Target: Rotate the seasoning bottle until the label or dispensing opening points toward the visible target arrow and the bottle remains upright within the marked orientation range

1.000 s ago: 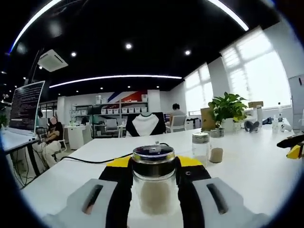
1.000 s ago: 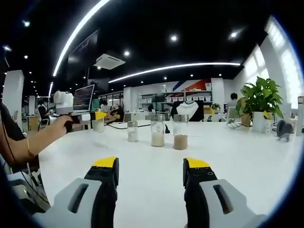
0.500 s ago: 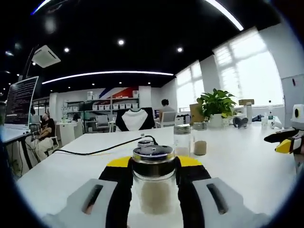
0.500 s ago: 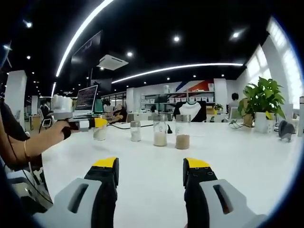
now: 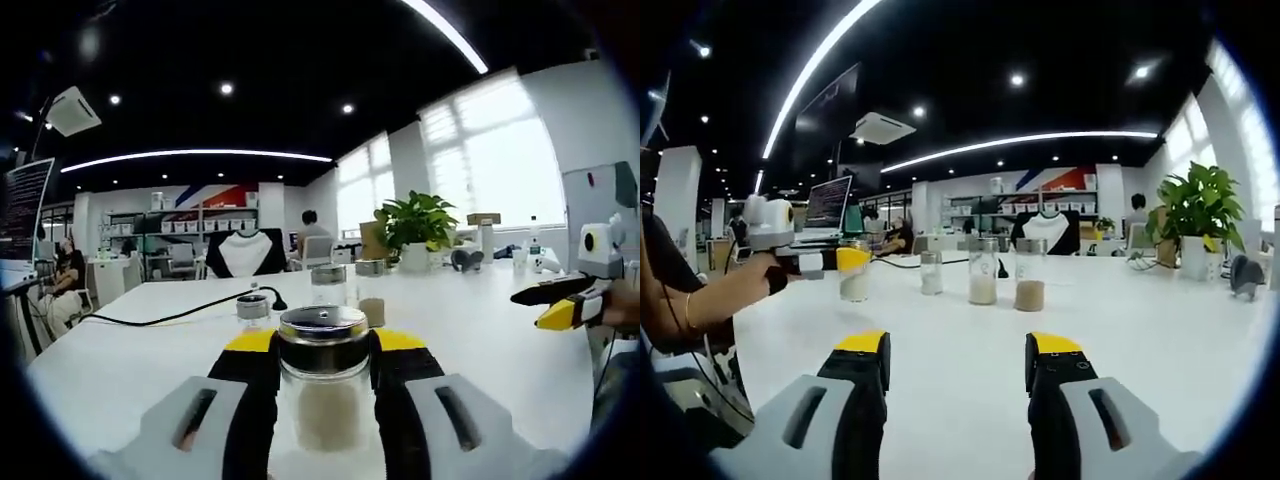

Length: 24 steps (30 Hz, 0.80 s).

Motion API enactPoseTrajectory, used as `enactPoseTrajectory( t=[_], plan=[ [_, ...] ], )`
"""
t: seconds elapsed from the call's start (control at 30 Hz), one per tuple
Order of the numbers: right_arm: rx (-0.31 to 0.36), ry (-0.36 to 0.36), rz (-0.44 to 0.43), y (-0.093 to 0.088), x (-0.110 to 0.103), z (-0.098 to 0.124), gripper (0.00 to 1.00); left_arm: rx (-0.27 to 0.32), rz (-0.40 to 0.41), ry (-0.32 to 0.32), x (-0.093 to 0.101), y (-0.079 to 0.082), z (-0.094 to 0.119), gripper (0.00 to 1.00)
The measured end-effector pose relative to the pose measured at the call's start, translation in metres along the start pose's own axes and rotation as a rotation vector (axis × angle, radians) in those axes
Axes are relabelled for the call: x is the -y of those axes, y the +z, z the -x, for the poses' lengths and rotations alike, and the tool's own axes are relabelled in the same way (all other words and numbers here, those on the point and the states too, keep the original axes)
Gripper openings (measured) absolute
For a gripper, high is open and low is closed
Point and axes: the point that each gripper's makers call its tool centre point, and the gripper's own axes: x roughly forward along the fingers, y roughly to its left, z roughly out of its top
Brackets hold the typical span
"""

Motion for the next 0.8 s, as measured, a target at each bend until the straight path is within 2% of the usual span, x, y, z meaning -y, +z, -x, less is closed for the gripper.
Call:
enactPoseTrajectory(
  t=[0.23,0.3,0.37,0.5,0.8],
  plan=[
    [0.011,0.014,0.014,0.005,-0.006,0.0,0.53,0.023,0.003,-0.047,0.013,0.008,0.001,0.37],
    [0.013,0.022,0.015,0.007,-0.008,0.0,0.53,0.017,-0.017,-0.086,0.022,0.007,0.002,0.37],
    [0.015,0.028,0.015,0.008,-0.01,-0.001,0.53,0.016,-0.015,-0.093,0.026,0.006,0.002,0.37],
    [0.017,0.037,0.031,0.008,-0.014,-0.001,0.53,0.03,0.042,-0.1,0.031,0.007,0.001,0.37],
    [0.013,0.081,0.043,0.009,-0.026,-0.003,0.52,0.05,0.052,-0.16,0.051,0.012,-0.002,0.37]
  ],
)
